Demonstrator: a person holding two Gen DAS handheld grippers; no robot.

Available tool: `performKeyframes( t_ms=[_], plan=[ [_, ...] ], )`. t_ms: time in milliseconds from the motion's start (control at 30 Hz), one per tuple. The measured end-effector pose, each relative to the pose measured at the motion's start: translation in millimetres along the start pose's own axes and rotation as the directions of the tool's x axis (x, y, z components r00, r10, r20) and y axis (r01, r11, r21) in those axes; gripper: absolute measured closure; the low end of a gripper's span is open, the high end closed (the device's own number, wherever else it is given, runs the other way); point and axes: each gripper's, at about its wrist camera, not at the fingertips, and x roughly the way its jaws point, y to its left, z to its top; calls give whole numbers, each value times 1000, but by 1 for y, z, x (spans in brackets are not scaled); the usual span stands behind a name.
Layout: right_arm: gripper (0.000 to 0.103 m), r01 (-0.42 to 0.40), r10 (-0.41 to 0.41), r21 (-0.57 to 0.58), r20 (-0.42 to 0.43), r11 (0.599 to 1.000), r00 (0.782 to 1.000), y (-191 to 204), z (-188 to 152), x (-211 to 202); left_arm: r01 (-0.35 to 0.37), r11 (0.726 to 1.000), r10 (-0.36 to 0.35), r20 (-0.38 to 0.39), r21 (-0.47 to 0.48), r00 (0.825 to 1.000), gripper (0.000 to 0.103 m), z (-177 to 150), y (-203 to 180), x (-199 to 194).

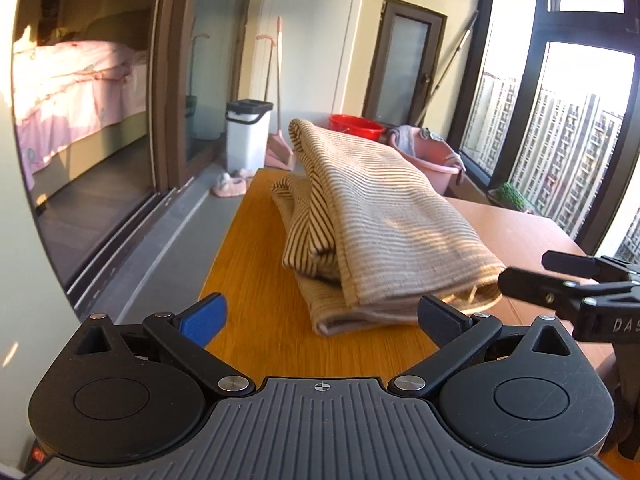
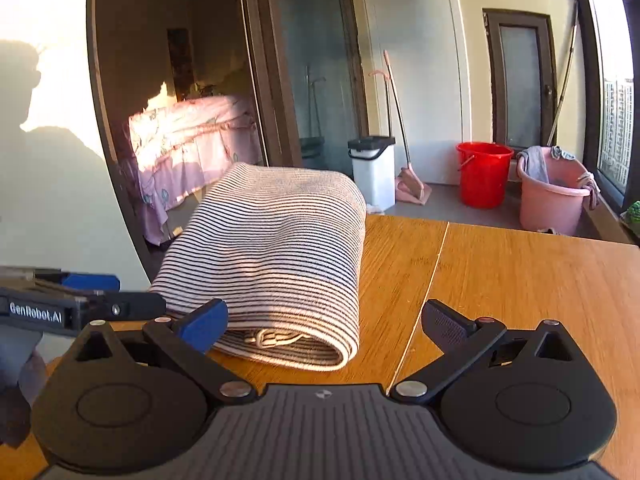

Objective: Fold clothes

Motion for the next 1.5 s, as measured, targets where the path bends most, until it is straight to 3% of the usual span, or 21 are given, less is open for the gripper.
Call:
performKeyframes(
  t_ms=[133, 267, 533, 1500],
  plan=[
    [0, 8, -7, -32, 7, 999, 1000, 10, -20, -37, -42, 999, 43, 43, -10, 998, 0, -26, -16, -32],
    [0, 78, -78, -31, 6, 996, 997, 18, -35, -69, -78, 996, 81, 75, -39, 994, 0, -36, -25, -51],
    [0, 172, -171, 58, -13, 983, 985, 16, -48, -92, -88, 996, 89, 71, -20, 993, 0, -47, -40, -63],
    [0, 190, -186, 78, -57, 979, 981, 11, -50, -88, -96, 995, 96, 31, -11, 995, 0, -51, -43, -58]
  ],
)
